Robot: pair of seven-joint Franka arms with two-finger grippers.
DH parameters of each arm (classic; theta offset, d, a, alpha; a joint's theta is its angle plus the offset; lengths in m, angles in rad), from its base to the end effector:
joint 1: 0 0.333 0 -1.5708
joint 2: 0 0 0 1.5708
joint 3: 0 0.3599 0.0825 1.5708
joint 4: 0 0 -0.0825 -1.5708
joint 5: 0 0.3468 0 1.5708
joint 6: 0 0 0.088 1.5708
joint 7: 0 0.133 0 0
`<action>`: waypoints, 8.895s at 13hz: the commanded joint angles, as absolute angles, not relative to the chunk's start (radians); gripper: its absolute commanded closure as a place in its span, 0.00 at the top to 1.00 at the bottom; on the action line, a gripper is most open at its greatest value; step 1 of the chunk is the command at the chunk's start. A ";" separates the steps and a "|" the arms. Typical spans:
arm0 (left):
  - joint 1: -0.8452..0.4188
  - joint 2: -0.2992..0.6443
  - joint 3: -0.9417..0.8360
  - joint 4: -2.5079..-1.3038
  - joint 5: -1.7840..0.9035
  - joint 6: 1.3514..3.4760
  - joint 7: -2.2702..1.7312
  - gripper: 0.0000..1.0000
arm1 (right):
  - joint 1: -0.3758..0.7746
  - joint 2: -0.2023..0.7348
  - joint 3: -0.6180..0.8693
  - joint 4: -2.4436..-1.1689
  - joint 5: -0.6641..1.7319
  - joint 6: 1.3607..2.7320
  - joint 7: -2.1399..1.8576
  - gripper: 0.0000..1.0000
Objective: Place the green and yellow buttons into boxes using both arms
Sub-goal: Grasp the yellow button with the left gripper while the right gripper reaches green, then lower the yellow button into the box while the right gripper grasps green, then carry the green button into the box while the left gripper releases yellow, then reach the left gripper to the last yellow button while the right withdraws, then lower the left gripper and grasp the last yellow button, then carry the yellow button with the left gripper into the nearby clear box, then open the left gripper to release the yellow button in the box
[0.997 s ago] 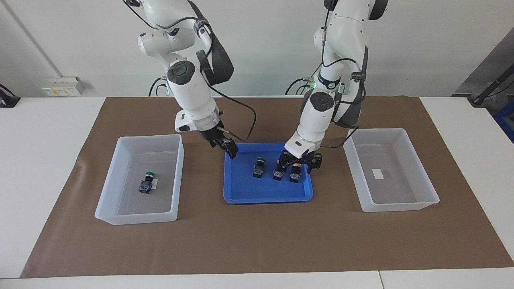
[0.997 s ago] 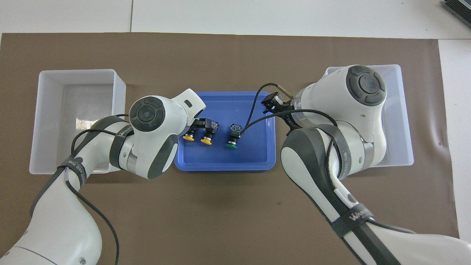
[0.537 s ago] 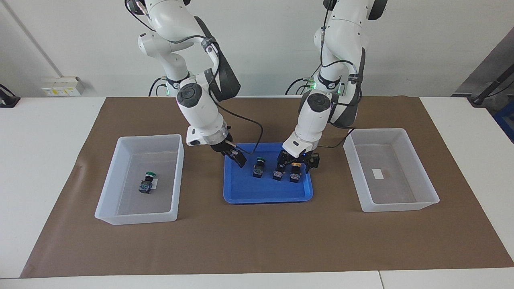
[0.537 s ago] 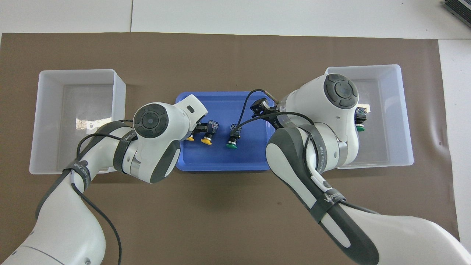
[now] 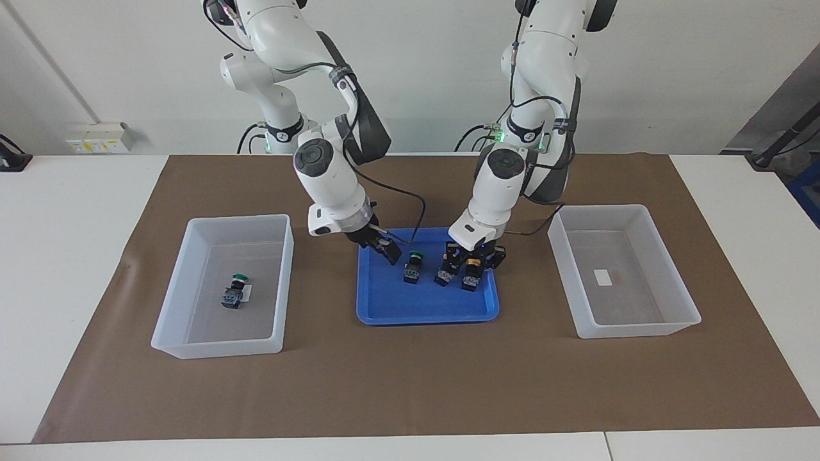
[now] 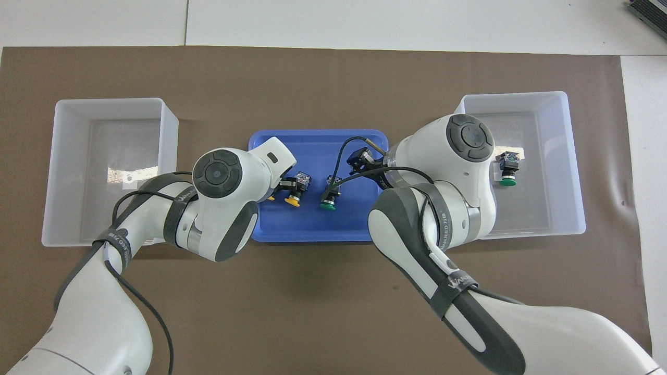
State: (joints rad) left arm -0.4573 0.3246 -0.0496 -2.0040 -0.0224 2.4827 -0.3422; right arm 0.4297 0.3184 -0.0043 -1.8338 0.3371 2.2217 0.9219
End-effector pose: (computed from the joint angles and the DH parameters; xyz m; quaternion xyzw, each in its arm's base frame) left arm 0.5331 -0.2942 0.3517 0.9943 -0.0718 0.0640 0.0457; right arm 0.5618 0.2739 0.4033 -0.9313 0.3360 0.0582 0.1279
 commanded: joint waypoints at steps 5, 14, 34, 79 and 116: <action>-0.473 0.273 -0.026 -2.031 -0.008 2.455 -0.400 0.00 | 0.458 0.318 -0.002 -1.847 0.383 2.279 0.870 1.00; -0.249 0.085 -0.020 -2.022 -0.005 2.272 -0.376 0.00 | 0.561 0.425 -0.003 -1.870 0.361 2.505 0.706 1.00; 0.127 0.270 -0.021 -2.134 -0.006 2.813 0.164 0.00 | 0.321 0.212 -0.015 -1.804 0.280 2.082 0.538 0.00; -0.563 0.368 -0.032 -2.016 -0.006 2.683 -0.296 1.00 | -0.092 -0.132 -0.012 -1.646 0.005 1.512 0.124 1.00; 0.046 0.304 -0.023 -2.011 -0.015 2.654 0.419 0.12 | 0.071 -0.137 -0.086 -1.644 -0.008 1.511 0.129 1.00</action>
